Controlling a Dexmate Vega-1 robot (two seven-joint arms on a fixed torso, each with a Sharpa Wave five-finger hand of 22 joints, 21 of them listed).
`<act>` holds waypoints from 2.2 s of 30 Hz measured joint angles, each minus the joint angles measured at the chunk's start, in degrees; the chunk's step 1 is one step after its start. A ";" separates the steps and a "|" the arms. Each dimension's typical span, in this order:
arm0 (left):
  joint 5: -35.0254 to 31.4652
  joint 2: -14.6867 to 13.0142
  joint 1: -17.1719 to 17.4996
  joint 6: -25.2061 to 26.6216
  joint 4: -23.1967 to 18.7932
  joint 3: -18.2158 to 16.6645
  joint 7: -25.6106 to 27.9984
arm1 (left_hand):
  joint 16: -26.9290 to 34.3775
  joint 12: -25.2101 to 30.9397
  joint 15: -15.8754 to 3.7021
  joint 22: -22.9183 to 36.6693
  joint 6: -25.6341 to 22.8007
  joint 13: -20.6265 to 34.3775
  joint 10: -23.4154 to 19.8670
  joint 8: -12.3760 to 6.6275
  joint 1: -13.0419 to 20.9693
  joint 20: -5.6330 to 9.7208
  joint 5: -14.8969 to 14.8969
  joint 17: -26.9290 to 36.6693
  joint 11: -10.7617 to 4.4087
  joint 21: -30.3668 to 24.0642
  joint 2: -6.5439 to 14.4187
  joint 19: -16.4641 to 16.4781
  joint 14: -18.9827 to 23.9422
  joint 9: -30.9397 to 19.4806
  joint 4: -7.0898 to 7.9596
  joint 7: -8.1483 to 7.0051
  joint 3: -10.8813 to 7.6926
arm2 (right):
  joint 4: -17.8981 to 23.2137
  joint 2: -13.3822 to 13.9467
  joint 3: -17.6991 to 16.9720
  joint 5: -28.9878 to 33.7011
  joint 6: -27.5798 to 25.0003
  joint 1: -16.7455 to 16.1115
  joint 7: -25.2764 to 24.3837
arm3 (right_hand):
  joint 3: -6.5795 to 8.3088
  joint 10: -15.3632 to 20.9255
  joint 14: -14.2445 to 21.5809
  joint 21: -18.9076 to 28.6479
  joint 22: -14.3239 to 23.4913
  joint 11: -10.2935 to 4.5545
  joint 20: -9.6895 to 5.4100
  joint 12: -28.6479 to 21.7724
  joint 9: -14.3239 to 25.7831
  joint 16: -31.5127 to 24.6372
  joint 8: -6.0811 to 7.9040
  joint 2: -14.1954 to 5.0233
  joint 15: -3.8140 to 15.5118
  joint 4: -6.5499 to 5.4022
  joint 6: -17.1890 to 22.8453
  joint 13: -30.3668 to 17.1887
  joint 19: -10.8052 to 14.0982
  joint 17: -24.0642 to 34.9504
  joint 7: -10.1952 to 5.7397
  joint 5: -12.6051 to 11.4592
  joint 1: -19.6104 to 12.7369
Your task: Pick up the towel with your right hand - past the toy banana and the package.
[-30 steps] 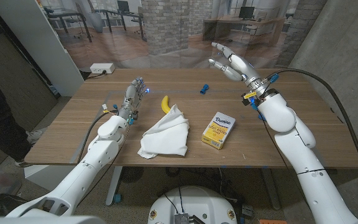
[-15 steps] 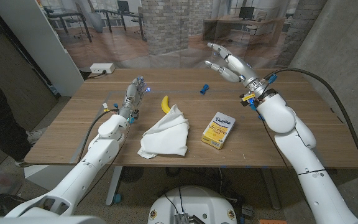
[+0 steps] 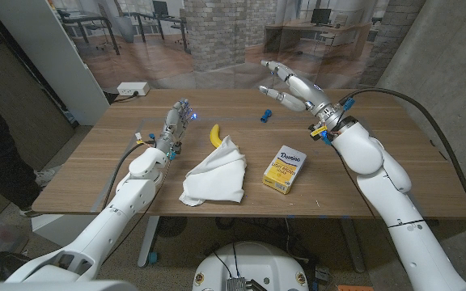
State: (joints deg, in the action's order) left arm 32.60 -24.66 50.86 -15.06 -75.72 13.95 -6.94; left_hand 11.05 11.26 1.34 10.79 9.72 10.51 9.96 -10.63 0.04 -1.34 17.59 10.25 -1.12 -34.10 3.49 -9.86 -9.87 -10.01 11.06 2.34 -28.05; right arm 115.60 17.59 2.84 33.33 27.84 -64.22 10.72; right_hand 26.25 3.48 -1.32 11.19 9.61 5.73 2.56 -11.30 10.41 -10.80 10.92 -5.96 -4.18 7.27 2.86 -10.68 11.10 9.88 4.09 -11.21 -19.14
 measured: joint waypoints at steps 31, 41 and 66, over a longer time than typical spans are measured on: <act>-0.21 0.76 -1.07 -0.18 2.30 -0.57 -1.47 | 0.00 0.00 0.00 0.00 0.00 0.00 0.00 0.00 0.00 -0.20 0.00 0.00 0.00 0.11 0.00 0.21 0.00 0.00 0.00 0.00 0.00 | 0.44 1.46 3.04 3.88 1.86 1.61 3.39 | 0.23 0.52 0.31 0.00 0.01 -0.51 0.00 0.00 0.03 0.00 0.00 0.23 0.31 1.18 0.52 0.00 0.00 0.00 -1.15 0.00 -1.28; -0.20 0.81 -1.03 -0.21 2.36 -0.81 -1.65 | 0.00 0.00 0.00 0.00 0.00 0.00 0.00 0.00 0.00 -0.20 0.00 0.00 0.00 0.22 0.00 0.20 0.00 0.00 0.00 0.00 0.00 | 0.66 2.09 4.31 4.82 1.64 2.07 5.62 | 0.24 0.71 0.31 0.00 0.01 -0.71 0.00 0.00 0.13 0.00 0.00 0.44 0.31 1.18 0.52 0.00 0.00 0.01 -1.14 -0.01 -1.49; -0.05 0.49 -0.02 -0.08 1.21 -1.02 -1.30 | 0.00 0.00 0.00 0.00 0.00 0.00 0.00 0.00 0.00 -0.20 0.00 0.00 0.00 0.22 0.00 0.20 0.00 0.00 0.00 0.00 0.00 | 1.60 3.28 7.00 7.25 0.75 2.47 10.23 | 0.17 0.49 0.31 0.00 0.01 -0.93 0.00 0.00 0.12 0.22 0.00 0.21 0.30 1.59 0.21 0.00 0.00 0.01 -1.44 0.22 -1.72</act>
State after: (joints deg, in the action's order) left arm 32.55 -24.18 50.83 -15.14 -74.51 12.93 -8.24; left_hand 11.05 11.26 1.34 10.79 9.72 10.51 9.97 -10.63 0.04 -1.54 17.59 10.25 -1.12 -33.89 3.49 -9.66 -9.87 -10.01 11.06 2.34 -28.05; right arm 117.19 20.87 9.85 40.58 28.59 -61.75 20.95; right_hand 26.43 3.98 -1.01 11.19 9.62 4.81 2.56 -11.31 10.54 -10.58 10.92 -5.75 -3.88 8.86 3.07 -10.68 11.10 9.89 2.65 -10.99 -20.85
